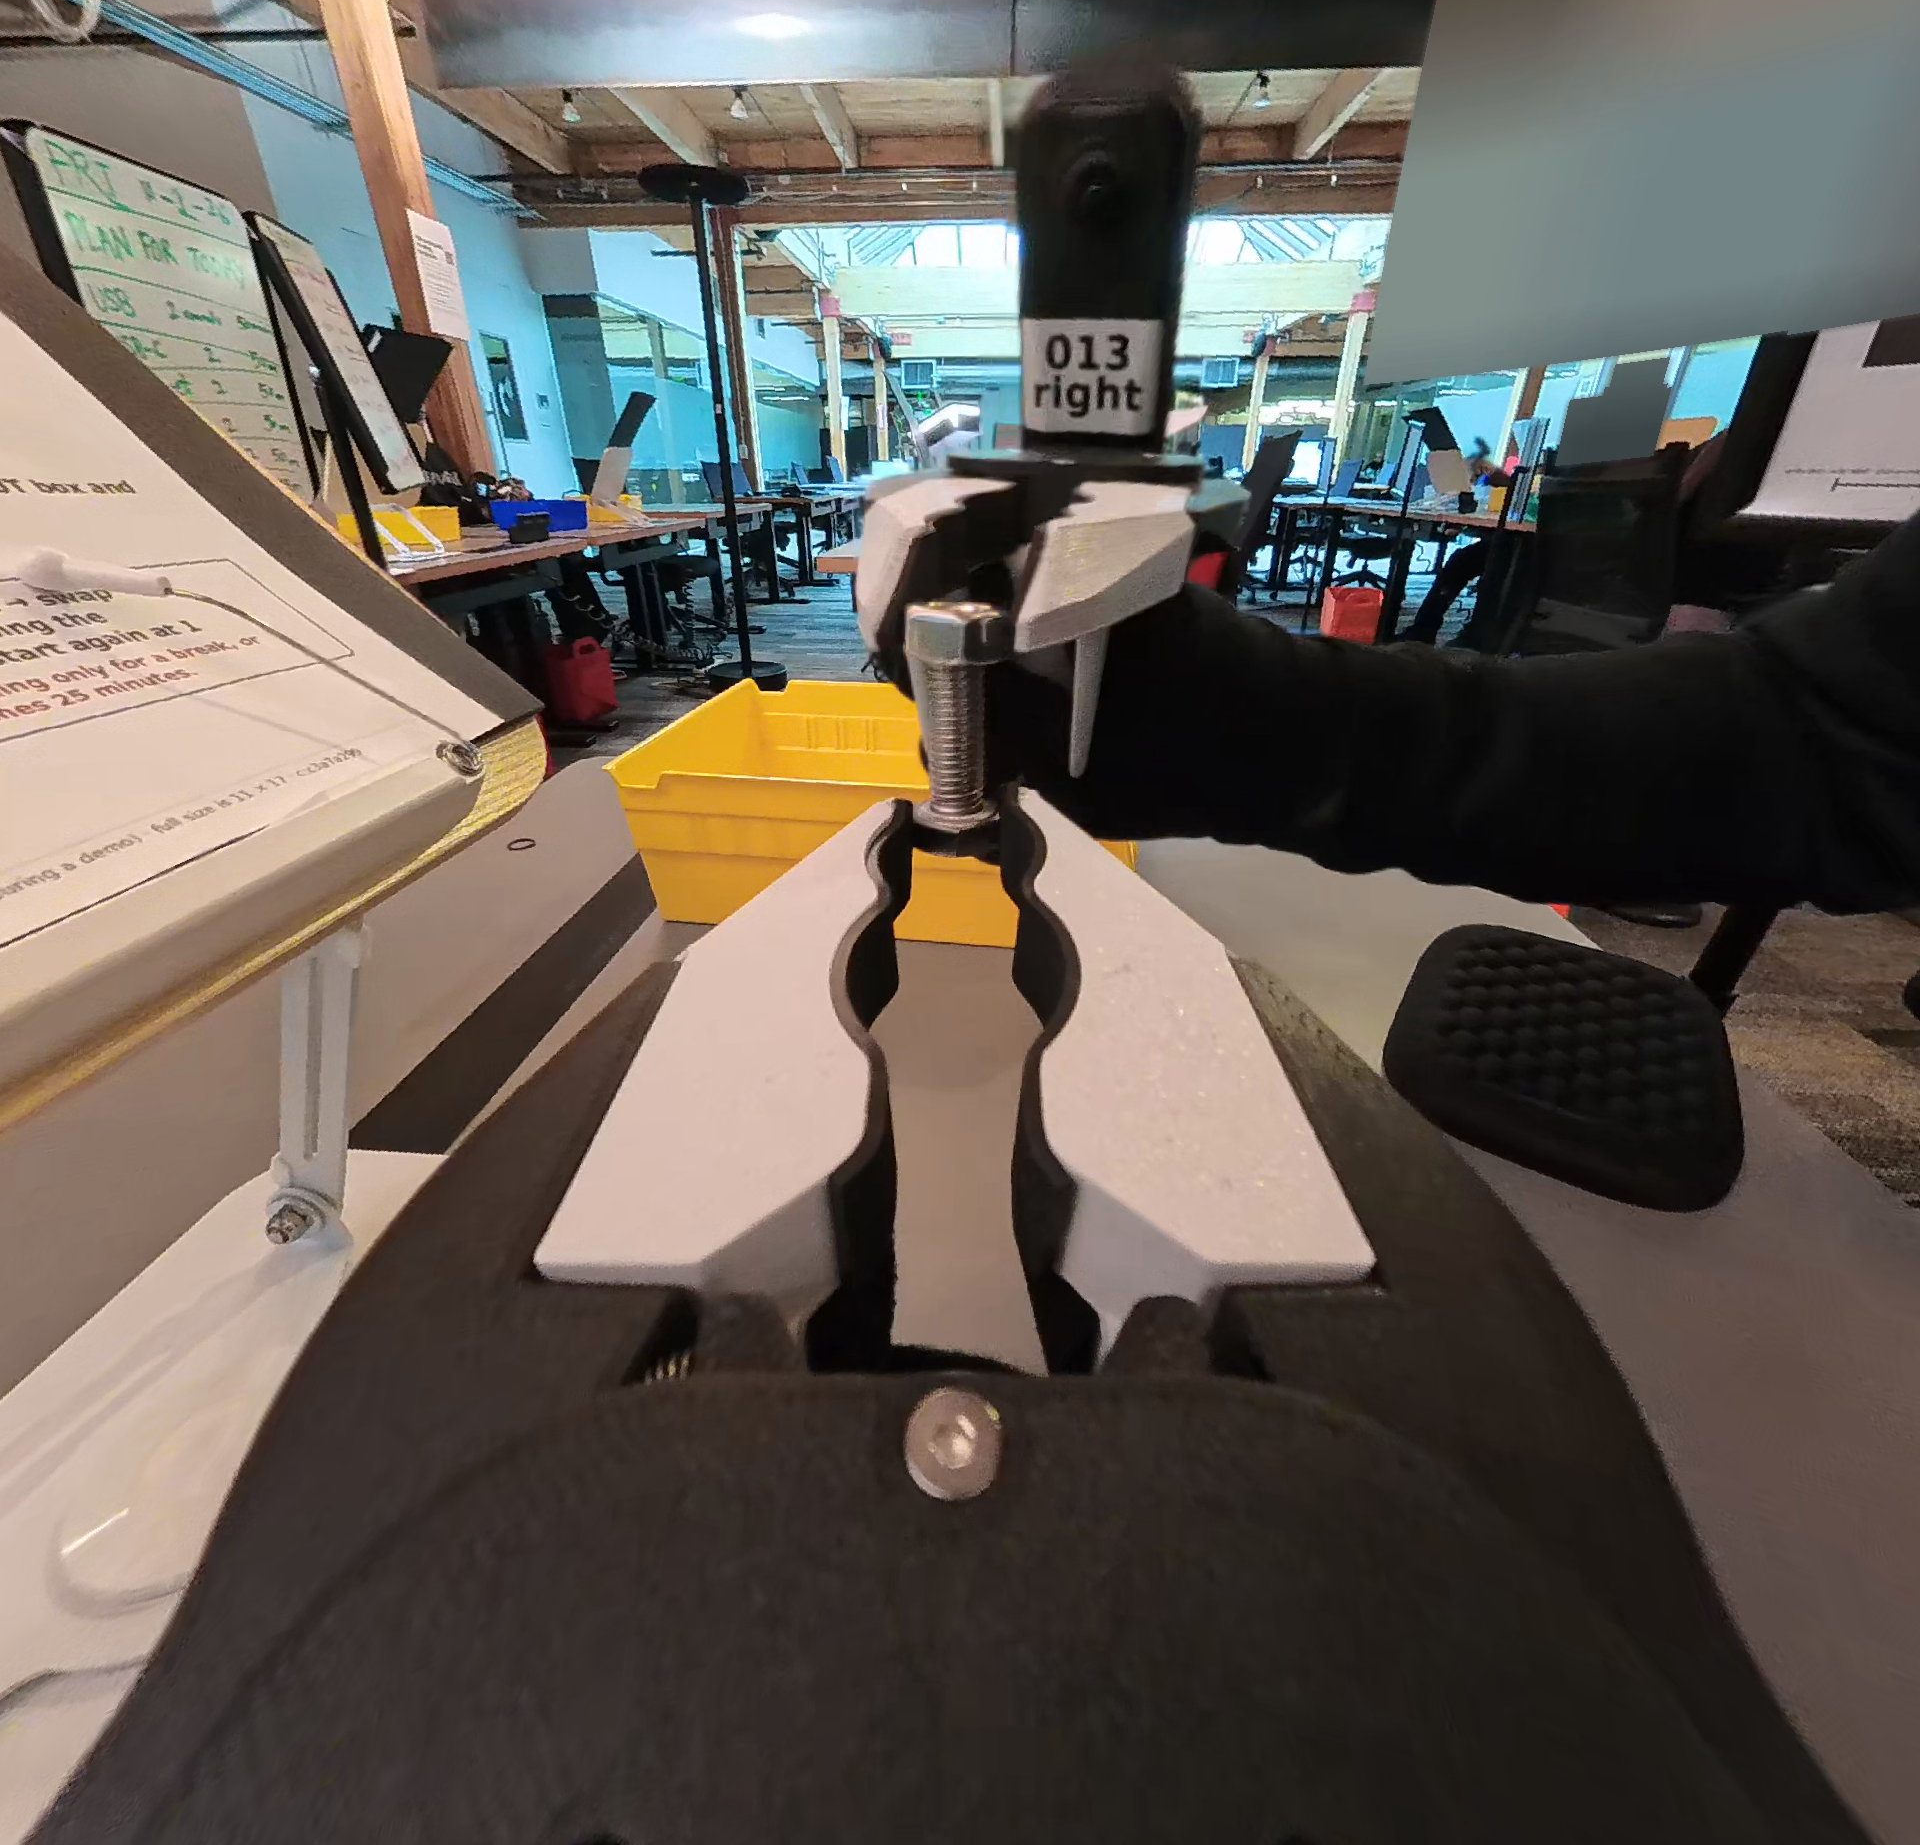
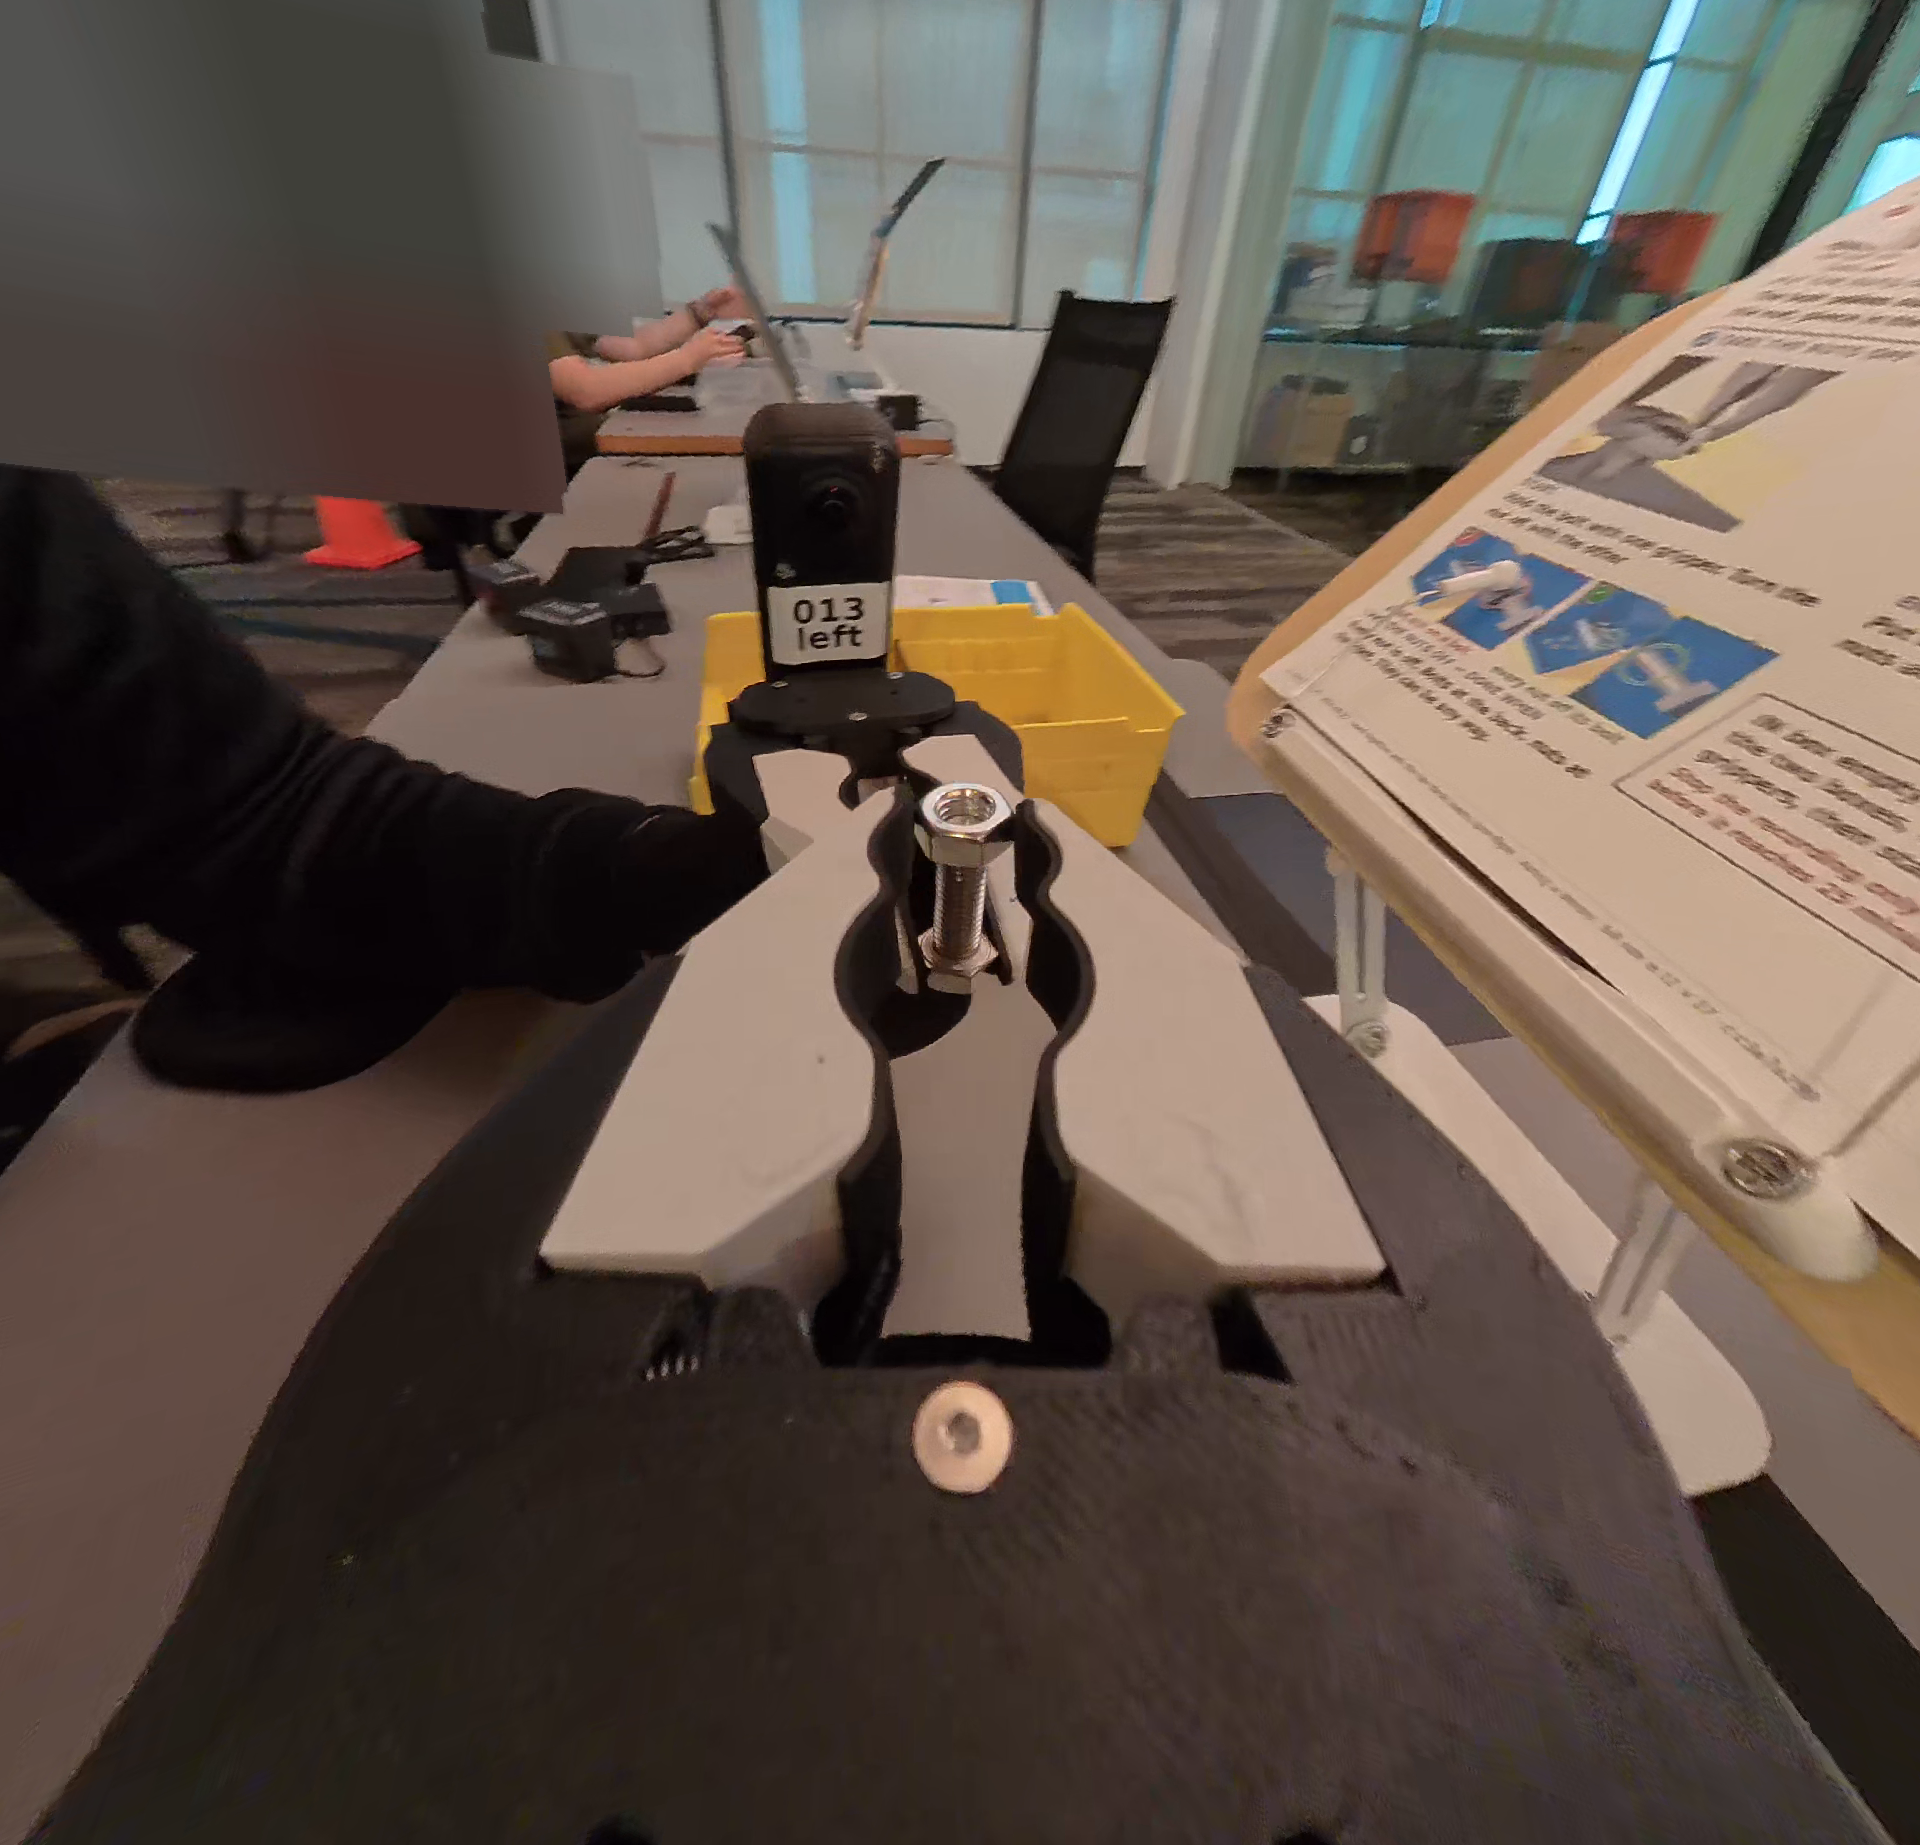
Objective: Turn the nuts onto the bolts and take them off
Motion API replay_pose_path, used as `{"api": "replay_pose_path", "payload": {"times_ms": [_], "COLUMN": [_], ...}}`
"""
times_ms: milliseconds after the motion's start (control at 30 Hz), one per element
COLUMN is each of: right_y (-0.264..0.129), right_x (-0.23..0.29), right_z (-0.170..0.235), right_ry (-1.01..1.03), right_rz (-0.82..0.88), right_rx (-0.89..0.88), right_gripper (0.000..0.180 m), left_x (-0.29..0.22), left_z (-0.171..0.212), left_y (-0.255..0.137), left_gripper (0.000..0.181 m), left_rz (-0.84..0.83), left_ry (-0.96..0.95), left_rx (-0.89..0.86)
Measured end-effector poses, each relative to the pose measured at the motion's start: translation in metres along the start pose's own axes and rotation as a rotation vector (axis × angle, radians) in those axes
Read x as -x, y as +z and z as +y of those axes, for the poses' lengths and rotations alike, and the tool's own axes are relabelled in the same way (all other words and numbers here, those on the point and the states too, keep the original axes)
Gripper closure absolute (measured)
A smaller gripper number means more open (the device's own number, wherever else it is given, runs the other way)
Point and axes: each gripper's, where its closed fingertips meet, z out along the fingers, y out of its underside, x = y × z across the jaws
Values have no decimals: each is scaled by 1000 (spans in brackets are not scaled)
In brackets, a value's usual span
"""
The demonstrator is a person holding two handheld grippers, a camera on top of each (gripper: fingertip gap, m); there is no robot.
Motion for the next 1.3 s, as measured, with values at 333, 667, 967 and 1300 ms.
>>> {"api": "replay_pose_path", "payload": {"times_ms": [333, 667, 967, 1300], "right_y": [-4, -7, -15, -16], "right_x": [-4, -6, 4, 15], "right_z": [1, 1, -13, 3], "right_ry": [-6, -8, -133, -642], "right_rz": [398, 534, 211, -365], "right_rx": [-85, -89, 228, 907], "right_gripper": [163, 149, 142, 150], "left_x": [0, -1, 3, -5], "left_z": [1, 4, 6, 14], "left_y": [3, 5, 3, 9], "left_gripper": [166, 166, 166, 166], "left_rz": [-19, -12, -16, 28], "left_ry": [17, 5, -7, -15], "left_rx": [13, 15, 28, 61]}}
